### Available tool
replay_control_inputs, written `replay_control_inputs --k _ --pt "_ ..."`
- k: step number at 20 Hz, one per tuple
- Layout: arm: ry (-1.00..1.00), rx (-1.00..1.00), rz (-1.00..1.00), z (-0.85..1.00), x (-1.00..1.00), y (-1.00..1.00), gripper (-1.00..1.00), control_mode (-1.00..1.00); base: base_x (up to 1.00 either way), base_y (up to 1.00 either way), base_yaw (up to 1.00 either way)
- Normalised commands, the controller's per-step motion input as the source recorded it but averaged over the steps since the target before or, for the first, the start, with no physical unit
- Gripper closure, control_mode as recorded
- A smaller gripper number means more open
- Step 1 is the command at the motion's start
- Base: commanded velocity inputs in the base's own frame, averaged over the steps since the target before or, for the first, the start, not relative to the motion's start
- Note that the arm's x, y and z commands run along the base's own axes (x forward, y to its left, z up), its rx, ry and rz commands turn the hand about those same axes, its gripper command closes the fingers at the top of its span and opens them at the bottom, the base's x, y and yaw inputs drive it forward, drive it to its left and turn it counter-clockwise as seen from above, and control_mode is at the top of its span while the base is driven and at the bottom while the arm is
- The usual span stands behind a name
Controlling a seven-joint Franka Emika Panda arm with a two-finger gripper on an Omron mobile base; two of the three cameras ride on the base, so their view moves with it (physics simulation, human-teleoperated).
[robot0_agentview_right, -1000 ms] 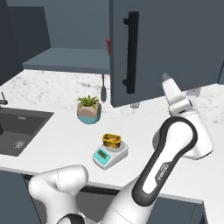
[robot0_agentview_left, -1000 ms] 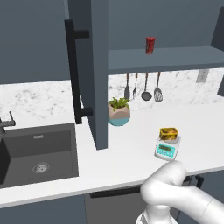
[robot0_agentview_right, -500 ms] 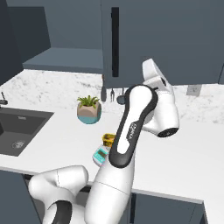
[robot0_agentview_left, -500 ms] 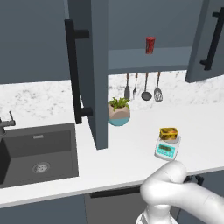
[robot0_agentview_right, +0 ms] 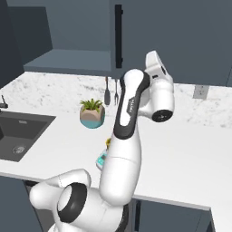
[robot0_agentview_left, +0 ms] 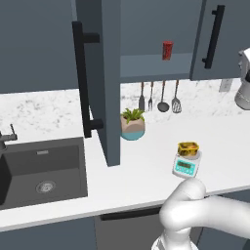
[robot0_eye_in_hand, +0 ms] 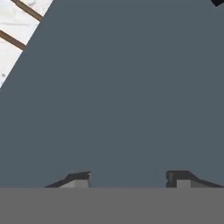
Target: Pick the canned food and place it on the digital scale for weighing, and close the cabinet.
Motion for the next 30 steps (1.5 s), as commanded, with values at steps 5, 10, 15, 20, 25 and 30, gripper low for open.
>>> replay_control_inputs --k 5,10,15,20,25,30 --pt "0.05 0.00 0.00 -0.20 0.86 0.00 -1.00 -1.00 0.00 0.00 0.00" --pt "-0.07 0.00 0.00 0.01 -0.03 -0.01 -1.00 -1.00 0.00 0.00 0.00" --pt "-0.02 0.00 0.00 0.27 -0.58 -0.06 -1.00 -1.00 0.00 0.00 0.00" --pt "0.00 0.00 0.00 0.02 -0.79 0.00 -1.00 -1.00 0.00 0.00 0.00" --pt "0.02 -0.19 0.05 0.39 -0.85 0.00 -1.00 -1.00 0.00 0.00 0.00" --pt "0.07 -0.03 0.09 0.21 -0.84 0.52 -1.00 -1.00 0.00 0.00 0.00"
